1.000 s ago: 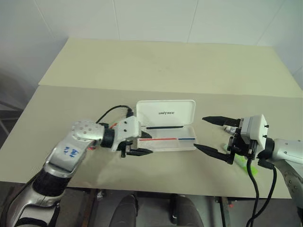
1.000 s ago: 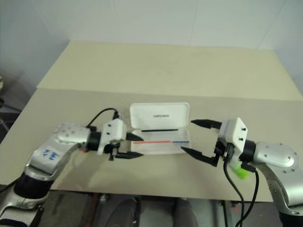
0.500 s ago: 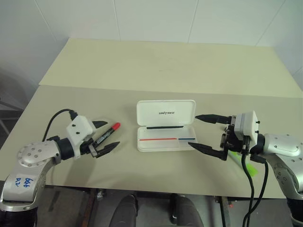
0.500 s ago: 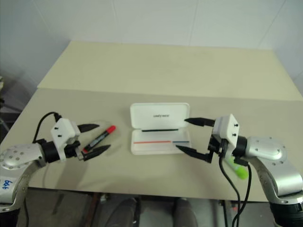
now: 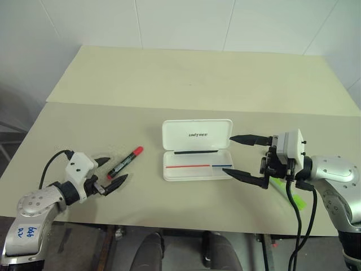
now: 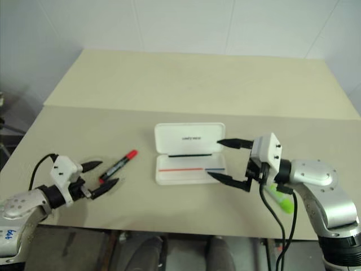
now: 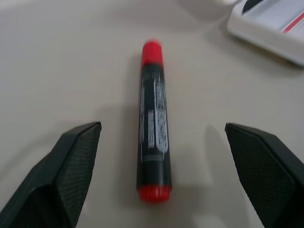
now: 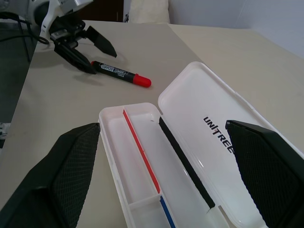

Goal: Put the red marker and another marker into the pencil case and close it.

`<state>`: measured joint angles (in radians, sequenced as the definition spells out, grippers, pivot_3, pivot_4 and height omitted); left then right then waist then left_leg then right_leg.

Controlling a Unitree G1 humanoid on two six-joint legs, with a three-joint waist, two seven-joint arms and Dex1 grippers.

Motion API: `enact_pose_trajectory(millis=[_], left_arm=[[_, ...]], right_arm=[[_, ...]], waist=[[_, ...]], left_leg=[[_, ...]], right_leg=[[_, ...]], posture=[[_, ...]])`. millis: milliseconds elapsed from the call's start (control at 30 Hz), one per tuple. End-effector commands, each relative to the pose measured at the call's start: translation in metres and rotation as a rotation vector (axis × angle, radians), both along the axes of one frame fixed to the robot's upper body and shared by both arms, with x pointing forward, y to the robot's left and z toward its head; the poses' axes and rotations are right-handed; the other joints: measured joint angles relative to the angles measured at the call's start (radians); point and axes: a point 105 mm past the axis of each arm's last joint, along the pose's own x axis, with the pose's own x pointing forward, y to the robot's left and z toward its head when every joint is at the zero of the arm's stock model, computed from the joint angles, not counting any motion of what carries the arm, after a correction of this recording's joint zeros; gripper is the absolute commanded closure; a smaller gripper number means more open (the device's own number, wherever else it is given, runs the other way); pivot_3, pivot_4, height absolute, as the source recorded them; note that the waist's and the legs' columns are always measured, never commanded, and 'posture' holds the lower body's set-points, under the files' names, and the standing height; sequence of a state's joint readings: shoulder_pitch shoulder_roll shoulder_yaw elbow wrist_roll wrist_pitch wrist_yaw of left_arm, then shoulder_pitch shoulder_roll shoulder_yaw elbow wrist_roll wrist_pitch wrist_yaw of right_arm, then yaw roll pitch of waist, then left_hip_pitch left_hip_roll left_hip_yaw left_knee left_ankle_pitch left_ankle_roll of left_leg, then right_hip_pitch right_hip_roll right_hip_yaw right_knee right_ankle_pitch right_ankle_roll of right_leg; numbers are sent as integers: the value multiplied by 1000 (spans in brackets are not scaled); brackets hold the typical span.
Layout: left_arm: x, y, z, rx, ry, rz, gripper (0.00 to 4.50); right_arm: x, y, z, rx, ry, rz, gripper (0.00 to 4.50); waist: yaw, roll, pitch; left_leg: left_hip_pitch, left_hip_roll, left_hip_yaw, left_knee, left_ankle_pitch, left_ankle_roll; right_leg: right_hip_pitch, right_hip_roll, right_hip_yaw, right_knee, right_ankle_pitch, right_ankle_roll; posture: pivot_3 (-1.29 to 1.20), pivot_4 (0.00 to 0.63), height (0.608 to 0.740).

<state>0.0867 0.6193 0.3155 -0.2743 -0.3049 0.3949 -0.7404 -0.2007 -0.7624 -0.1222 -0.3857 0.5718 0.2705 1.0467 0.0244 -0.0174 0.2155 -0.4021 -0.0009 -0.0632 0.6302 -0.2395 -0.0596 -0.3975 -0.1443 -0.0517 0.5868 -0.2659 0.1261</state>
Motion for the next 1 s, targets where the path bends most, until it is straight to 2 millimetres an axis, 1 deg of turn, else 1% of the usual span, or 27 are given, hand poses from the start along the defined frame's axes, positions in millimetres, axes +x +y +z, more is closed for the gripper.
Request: enact_pose_trajectory(millis=[33,233,267,333,400,433,533,600,633,667,800,900,1000], left_arm=[[5,-7,2,-13,-27,-12,27],[14,-14,-5,-27,-1,4,27],[16,-14,-6,-22,-1,12,209],[18,-14,-9,-9,10,19,687],[18,-12,-12,-1,32,27,1290],[18,-11,-12,7,30,34,1721],[18,-9,-14,18,43,37,2694],[18,-11,-15,28,51,21,3445],[17,-13,-15,38,49,7,3723],[17,-14,-15,45,49,-4,3850],[15,-23,-6,10,19,-45,3850],[9,-31,9,17,-53,-116,3850],[6,-36,19,34,-100,-169,3850]], right_arm=[[-3,1,12,4,-45,10,0],[-3,-1,15,1,-57,-5,0],[-3,-1,15,1,-58,-7,0],[-3,-1,16,1,-61,-10,0],[-3,-1,16,2,-63,-13,0],[-4,-1,16,2,-64,-14,0],[-4,-1,17,2,-67,-17,0],[-4,-1,17,1,-67,-18,0],[-4,-1,16,0,-66,-18,0],[-4,-1,16,-2,-65,-18,0],[-6,-5,12,-16,-50,-17,0],[-9,-12,7,-41,-26,-19,0],[-10,-17,5,-50,-14,-30,0]], waist=[[0,0,0],[1,0,0],[1,0,0],[-1,0,0],[-1,0,0],[0,0,0],[0,0,0],[0,0,0],[0,0,0],[0,1,0],[0,1,0],[1,1,0],[1,0,0]], left_leg=[[0,0,0,0,0,0],[0,0,1,0,0,0],[0,0,1,0,0,0],[0,0,1,0,0,0],[0,0,1,-1,0,0],[0,0,1,-1,0,0],[0,0,1,-1,0,0],[0,0,1,-1,0,0],[1,0,1,0,0,0],[1,0,2,0,0,0],[1,1,3,-1,0,0],[1,1,3,-1,-1,0],[0,1,3,-1,-1,0]], right_leg=[[0,0,0,0,0,0],[0,0,0,0,1,1],[0,0,0,0,2,2],[0,0,0,0,3,4],[-1,0,0,0,3,5],[-1,0,0,0,3,5],[-1,0,0,0,3,5],[-1,0,0,0,3,4],[0,0,0,0,2,3],[0,0,0,0,2,3],[0,0,1,0,2,1],[-1,0,2,-1,2,2],[-1,0,2,-2,2,2]], posture=[[0,150,740],[0,150,740],[0,150,740],[0,150,740],[0,150,740],[0,150,740],[0,150,740],[0,150,740],[0,150,740],[0,150,740],[0,150,740],[0,150,740],[0,150,740]])
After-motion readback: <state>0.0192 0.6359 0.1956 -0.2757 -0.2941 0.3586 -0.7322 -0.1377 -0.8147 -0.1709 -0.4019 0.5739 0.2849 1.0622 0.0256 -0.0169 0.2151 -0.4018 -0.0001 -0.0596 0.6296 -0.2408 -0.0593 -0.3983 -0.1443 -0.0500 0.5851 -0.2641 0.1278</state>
